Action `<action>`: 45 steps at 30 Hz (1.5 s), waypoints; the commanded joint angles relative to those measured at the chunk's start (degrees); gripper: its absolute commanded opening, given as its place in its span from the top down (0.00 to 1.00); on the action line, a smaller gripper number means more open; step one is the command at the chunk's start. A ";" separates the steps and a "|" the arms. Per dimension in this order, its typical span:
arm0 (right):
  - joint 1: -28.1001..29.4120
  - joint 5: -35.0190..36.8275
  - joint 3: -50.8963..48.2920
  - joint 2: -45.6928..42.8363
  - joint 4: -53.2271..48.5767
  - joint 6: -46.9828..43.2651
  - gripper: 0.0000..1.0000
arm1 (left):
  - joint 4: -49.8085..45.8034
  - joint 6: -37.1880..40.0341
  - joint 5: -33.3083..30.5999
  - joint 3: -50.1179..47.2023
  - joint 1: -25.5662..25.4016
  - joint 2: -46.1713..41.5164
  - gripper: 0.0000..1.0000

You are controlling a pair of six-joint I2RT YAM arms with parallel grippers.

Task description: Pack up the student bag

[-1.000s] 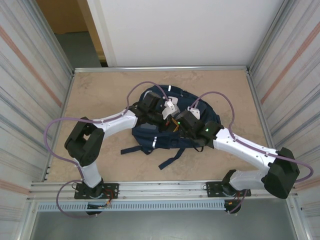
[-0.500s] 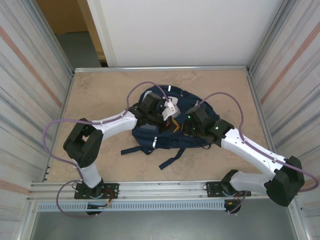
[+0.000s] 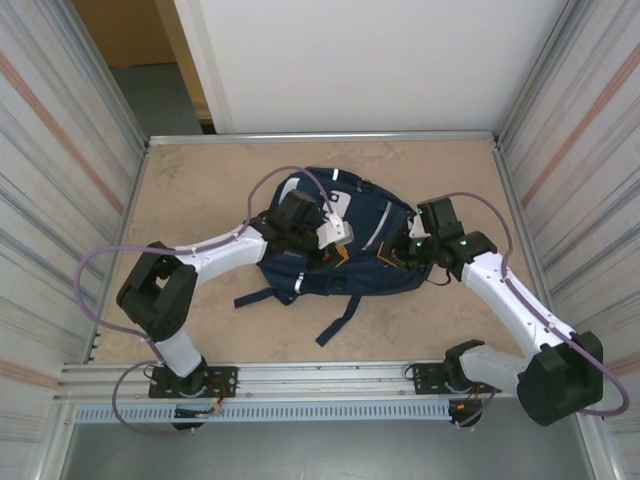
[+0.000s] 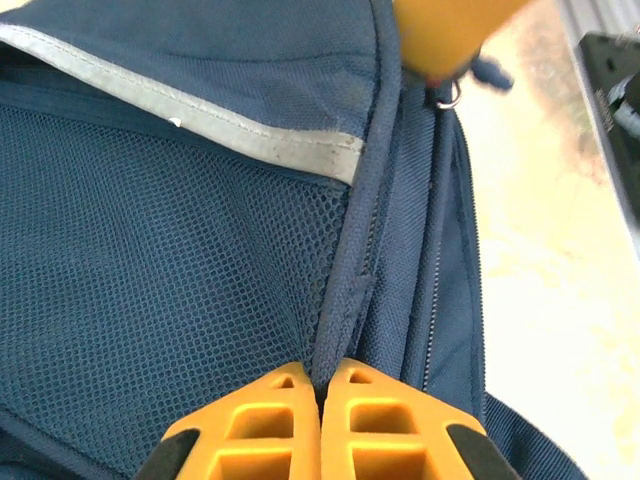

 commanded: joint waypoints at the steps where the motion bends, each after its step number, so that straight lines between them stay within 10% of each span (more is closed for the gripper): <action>1: -5.68 -10.99 -1.49 1.26 2.84 0.20 0.98 | -9.49 6.71 -4.83 -1.33 2.18 -2.75 1.00; 13: -15.38 -22.11 -3.70 8.99 4.12 -4.17 1.00 | -21.90 24.42 -11.91 -0.88 4.96 -5.55 1.00; 23: -11.37 -20.33 -4.90 13.14 10.97 -2.46 1.00 | -24.19 38.55 -32.41 -2.62 5.99 -4.68 1.00; 30: -8.12 -15.85 -5.18 15.43 10.91 -4.06 0.99 | -22.22 39.03 -24.14 -2.63 6.43 -8.92 0.99; 35: -3.67 -9.36 -2.59 13.15 6.22 -14.00 0.76 | -21.20 36.26 -21.24 -3.73 4.57 -12.05 0.69; 45: -0.59 -0.95 -3.91 10.61 9.82 -14.09 0.68 | -20.63 31.47 -28.87 -4.05 -6.57 -11.66 0.56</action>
